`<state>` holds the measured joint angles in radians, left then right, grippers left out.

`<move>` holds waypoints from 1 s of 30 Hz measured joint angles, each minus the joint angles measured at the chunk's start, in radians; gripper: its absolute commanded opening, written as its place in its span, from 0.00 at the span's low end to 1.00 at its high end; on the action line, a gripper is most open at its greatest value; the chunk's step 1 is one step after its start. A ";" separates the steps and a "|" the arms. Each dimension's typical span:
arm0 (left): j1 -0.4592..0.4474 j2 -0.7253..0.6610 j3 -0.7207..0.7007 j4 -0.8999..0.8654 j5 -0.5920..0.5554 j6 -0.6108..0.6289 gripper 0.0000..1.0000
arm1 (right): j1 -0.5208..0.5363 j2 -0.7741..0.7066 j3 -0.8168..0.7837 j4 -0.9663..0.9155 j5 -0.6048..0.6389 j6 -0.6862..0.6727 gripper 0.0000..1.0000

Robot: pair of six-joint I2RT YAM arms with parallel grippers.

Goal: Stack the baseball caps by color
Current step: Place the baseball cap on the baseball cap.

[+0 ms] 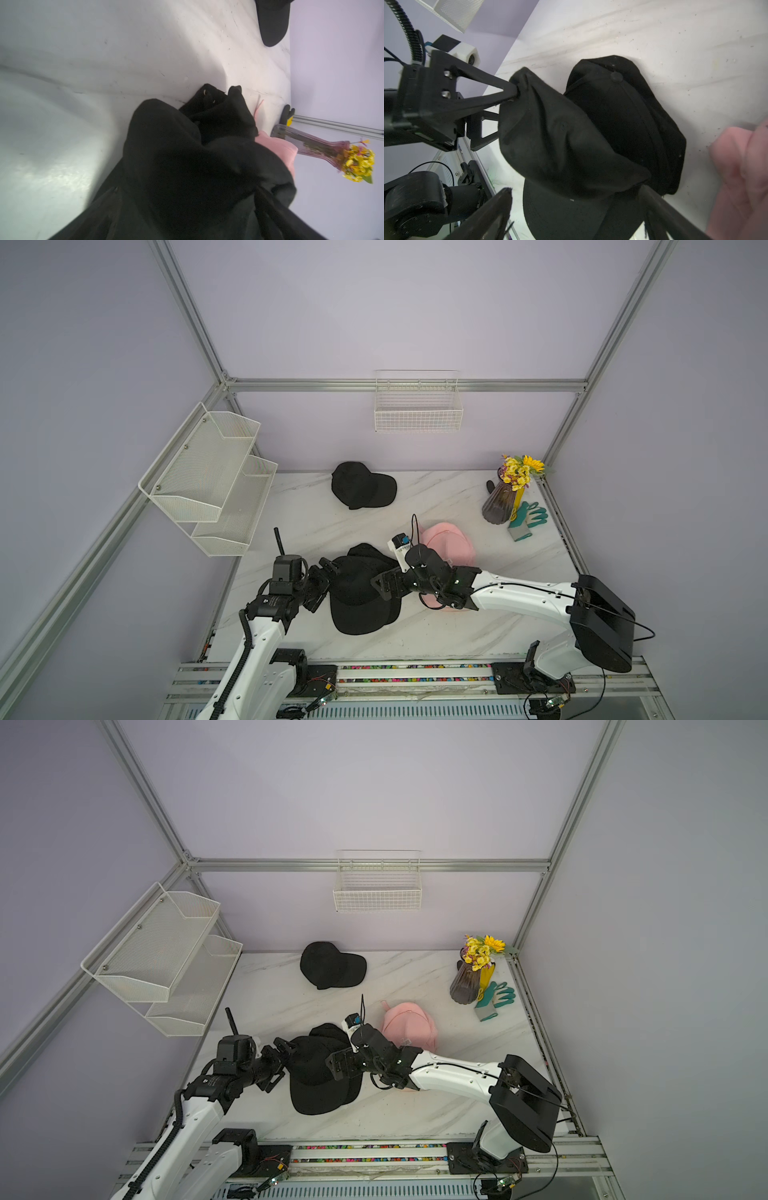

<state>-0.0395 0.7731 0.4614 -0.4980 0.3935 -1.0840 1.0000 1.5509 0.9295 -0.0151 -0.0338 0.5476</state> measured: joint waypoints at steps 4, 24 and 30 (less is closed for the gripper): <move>0.000 -0.024 -0.026 0.123 0.097 -0.062 1.00 | 0.000 0.053 0.006 0.016 -0.010 0.034 0.91; -0.014 0.018 -0.161 0.512 0.267 -0.256 1.00 | -0.015 0.018 0.035 -0.004 0.158 0.115 0.89; -0.020 0.042 0.006 0.238 0.135 -0.006 1.00 | -0.037 0.023 0.034 -0.047 0.191 0.103 0.97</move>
<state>-0.0597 0.8146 0.4671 -0.2600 0.5285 -1.0897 0.9634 1.5734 0.9638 -0.0624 0.1570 0.6502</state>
